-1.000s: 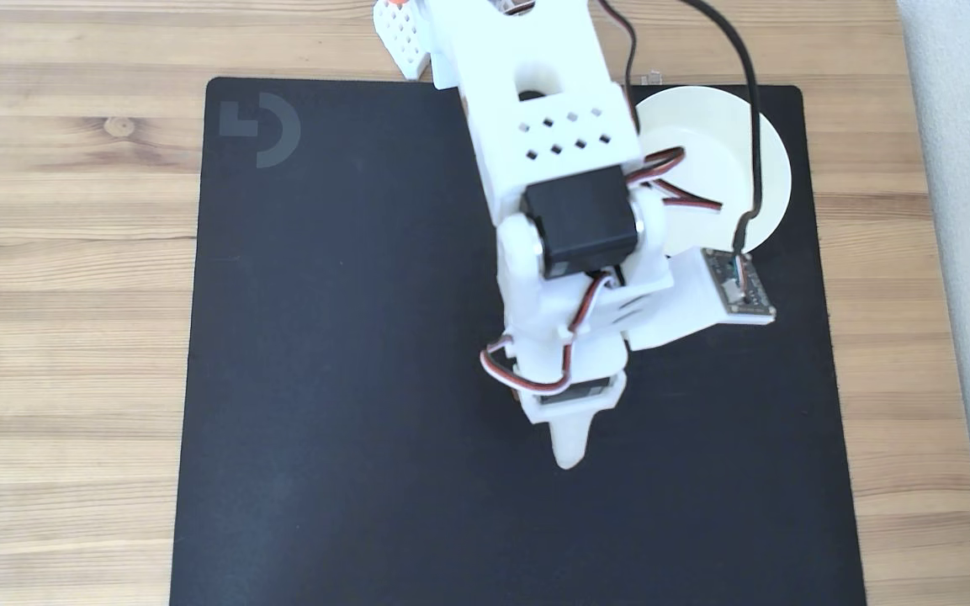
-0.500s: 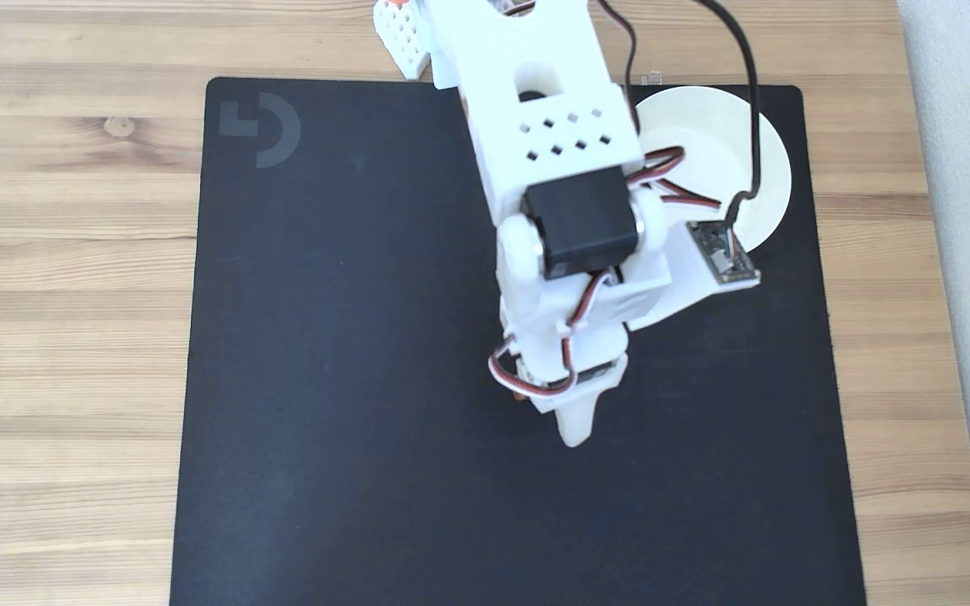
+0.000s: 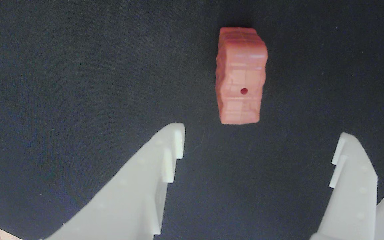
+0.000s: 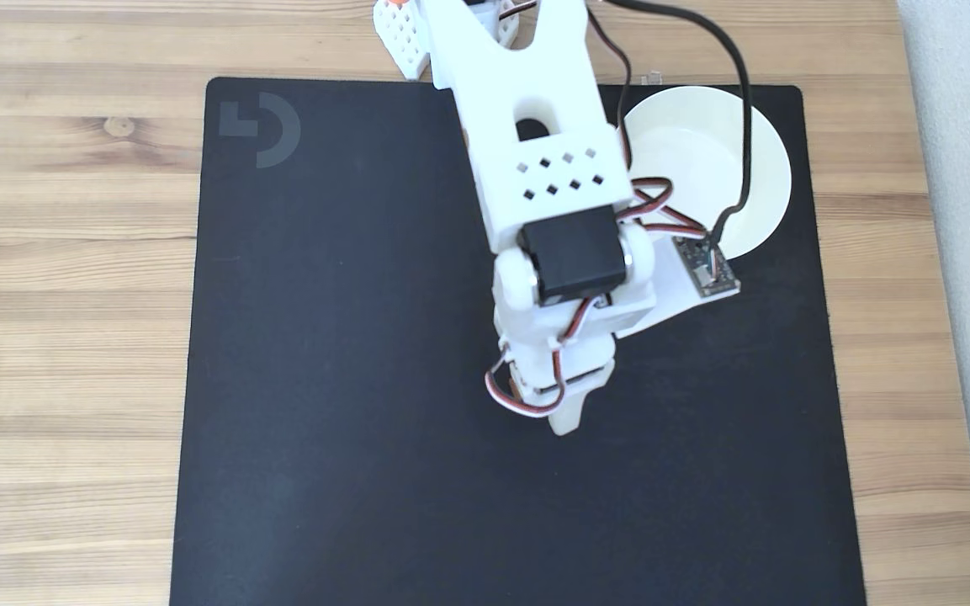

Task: Pick up the toy and place it on the plate

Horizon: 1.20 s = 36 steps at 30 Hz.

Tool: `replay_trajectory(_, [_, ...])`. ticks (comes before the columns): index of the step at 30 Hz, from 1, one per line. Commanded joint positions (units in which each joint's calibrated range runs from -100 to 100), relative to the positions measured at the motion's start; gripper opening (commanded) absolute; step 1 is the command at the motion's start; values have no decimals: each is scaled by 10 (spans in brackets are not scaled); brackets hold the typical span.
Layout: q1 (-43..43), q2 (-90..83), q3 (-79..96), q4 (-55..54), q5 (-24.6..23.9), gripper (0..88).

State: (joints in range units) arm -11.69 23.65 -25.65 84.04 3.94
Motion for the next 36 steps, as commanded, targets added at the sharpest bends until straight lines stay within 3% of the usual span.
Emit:
replay_trajectory(1, [4, 10, -24, -3, 0, 309])
replay_trajectory(34, [4, 117, -27, -45, -1, 307])
replay_trajectory(36, [4, 117, -27, -50, -1, 274])
